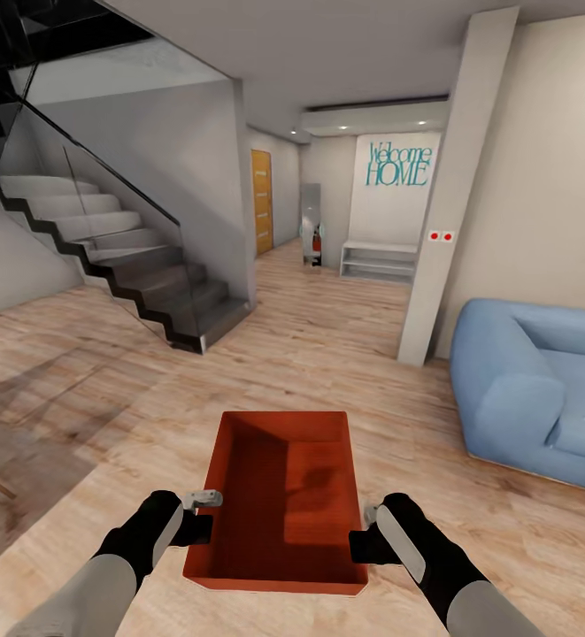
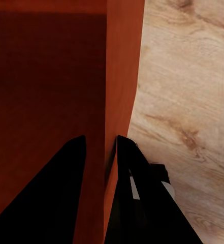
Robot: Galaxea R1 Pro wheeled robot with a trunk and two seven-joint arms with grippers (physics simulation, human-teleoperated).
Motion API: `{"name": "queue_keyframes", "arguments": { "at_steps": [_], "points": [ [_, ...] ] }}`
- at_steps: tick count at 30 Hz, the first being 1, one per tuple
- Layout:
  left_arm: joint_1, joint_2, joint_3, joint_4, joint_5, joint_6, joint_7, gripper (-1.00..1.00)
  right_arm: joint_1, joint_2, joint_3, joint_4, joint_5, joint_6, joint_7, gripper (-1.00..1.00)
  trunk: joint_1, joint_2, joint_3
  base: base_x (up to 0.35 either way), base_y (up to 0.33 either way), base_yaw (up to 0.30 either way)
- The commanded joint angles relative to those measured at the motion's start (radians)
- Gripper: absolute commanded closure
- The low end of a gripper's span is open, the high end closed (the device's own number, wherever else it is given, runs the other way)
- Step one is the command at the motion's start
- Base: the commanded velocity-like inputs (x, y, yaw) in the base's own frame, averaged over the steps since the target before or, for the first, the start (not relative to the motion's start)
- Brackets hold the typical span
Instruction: Move the two storage containers from the living room to the garage. In the garage, place one container on the floor and stack the other container on top of it (either order is fine).
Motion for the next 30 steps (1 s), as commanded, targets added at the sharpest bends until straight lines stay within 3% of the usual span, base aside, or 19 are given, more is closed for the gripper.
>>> {"name": "queue_keyframes", "arguments": {
  "at_steps": [1, 30],
  "points": [
    [-0.001, -0.002, 0.002, -0.004, 0.003, 0.005, -0.001, 1.00, 0.000, -0.001, 0.005, 0.000, 0.041, 0.013, -0.013, 1.00, 0.001, -0.001, -0.001, 0.329, 0.000, 0.000],
    [-0.001, -0.002, 0.002, -0.004, 0.003, 0.005, -0.001, 1.00, 0.000, -0.002, 0.005, 0.000, 0.041, 0.013, -0.013, 1.00, 0.001, -0.001, -0.001, 0.329, 0.000, 0.000]
  ]
}}
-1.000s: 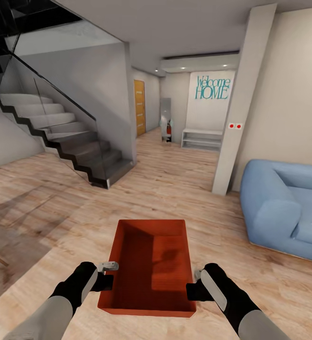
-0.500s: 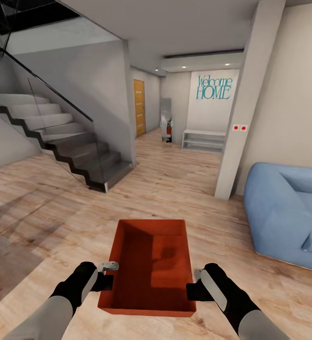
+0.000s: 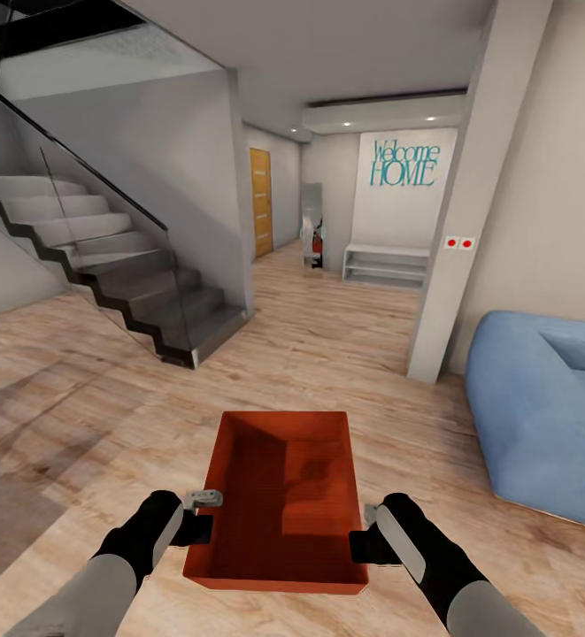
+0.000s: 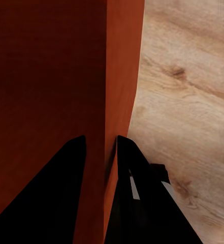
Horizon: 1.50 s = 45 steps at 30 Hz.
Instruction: Move the two storage containers from the living room to the garage. In the garage, place one container on the floor and stack the other container on top of it (either order is fine).
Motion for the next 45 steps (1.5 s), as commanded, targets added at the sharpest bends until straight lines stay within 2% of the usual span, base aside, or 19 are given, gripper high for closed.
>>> {"name": "queue_keyframes", "arguments": {
  "at_steps": [1, 45],
  "points": [
    [-0.001, -0.002, 0.003, -0.004, 0.002, 0.005, -0.002, 1.00, 0.000, -0.001, 0.004, 0.000, 0.042, 0.013, -0.013, 1.00, 0.001, -0.001, -0.001, 0.329, 0.000, 0.000],
    [-0.001, -0.002, 0.003, -0.004, 0.002, 0.005, -0.001, 1.00, 0.000, -0.001, 0.004, 0.000, 0.042, 0.013, -0.013, 1.00, 0.001, -0.001, -0.001, 0.329, 0.000, 0.000]
  ]
}}
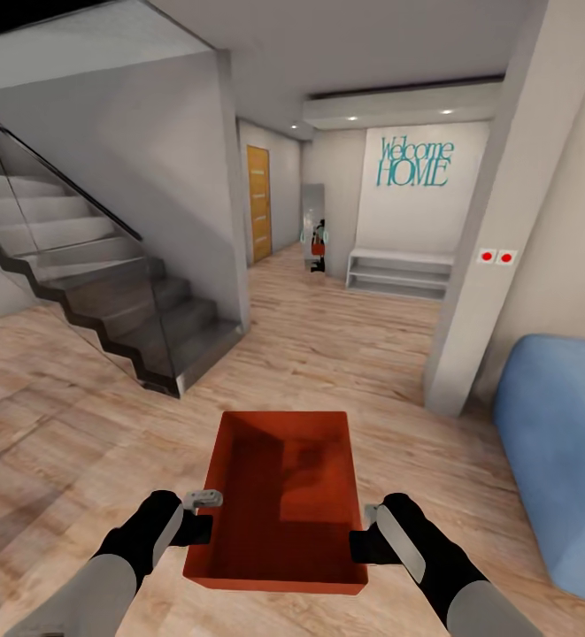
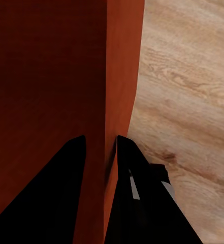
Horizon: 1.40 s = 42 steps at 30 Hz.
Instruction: Move the two storage containers from the living room to the garage. In the garage, place one container on the floor and stack the other container on top of it (either order is fine).
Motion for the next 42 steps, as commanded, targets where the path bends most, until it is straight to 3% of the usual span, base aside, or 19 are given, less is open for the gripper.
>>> {"name": "queue_keyframes", "arguments": {
  "at_steps": [1, 42],
  "points": [
    [-0.001, -0.002, 0.003, -0.004, 0.002, 0.005, -0.001, 1.00, 0.000, -0.001, 0.005, 0.000, 0.041, 0.013, -0.013, 1.00, 0.001, -0.001, -0.001, 0.329, 0.000, 0.000],
    [-0.001, -0.002, 0.003, -0.004, 0.002, 0.005, -0.002, 1.00, 0.000, -0.001, 0.005, 0.000, 0.041, 0.013, -0.013, 1.00, 0.001, -0.001, -0.001, 0.329, 0.000, -0.040]
  ]
}}
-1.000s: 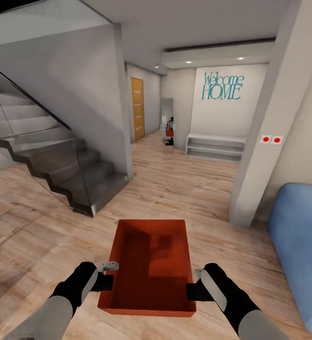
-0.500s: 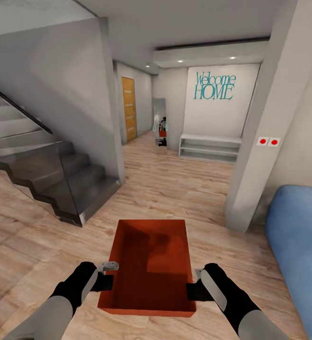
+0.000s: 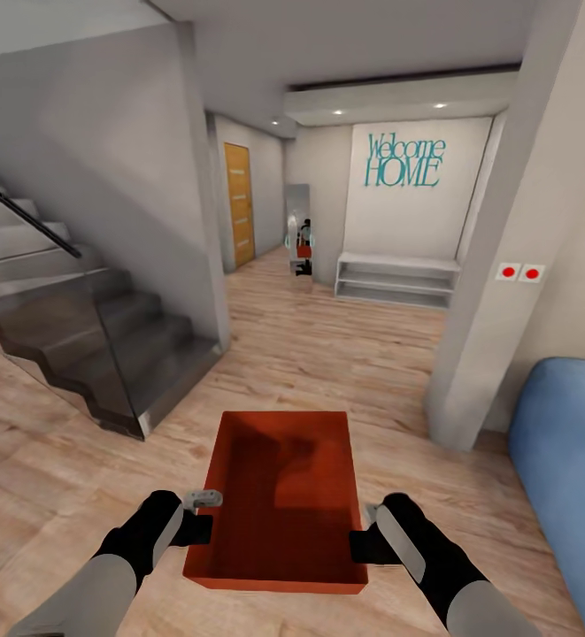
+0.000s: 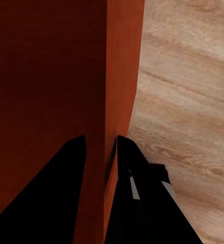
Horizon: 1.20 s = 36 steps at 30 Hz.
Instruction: Move the two storage containers from the living room to the garage. In the garage, place one container on the floor and stack the other container on top of it (either order is fine).
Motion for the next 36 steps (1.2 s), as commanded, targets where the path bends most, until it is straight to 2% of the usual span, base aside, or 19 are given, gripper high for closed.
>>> {"name": "queue_keyframes", "arguments": {
  "at_steps": [1, 8, 36],
  "points": [
    [-0.001, -0.002, 0.002, -0.004, 0.002, 0.005, -0.001, 1.00, 0.000, -0.001, 0.005, 0.000, 0.041, 0.013, -0.013, 1.00, 0.001, -0.001, -0.001, 0.329, 0.000, -0.174],
    [-0.001, -0.002, 0.002, -0.004, 0.002, 0.006, -0.002, 1.00, 0.000, -0.001, 0.005, 0.000, 0.041, 0.013, -0.013, 1.00, 0.001, -0.001, -0.001, 0.329, 0.000, -0.143],
    [-0.002, -0.002, 0.002, -0.004, 0.002, 0.005, -0.001, 1.00, 0.000, -0.001, 0.005, 0.000, 0.041, 0.013, -0.013, 1.00, 0.001, -0.001, -0.001, 0.329, 0.000, -0.002]
  ]
}}
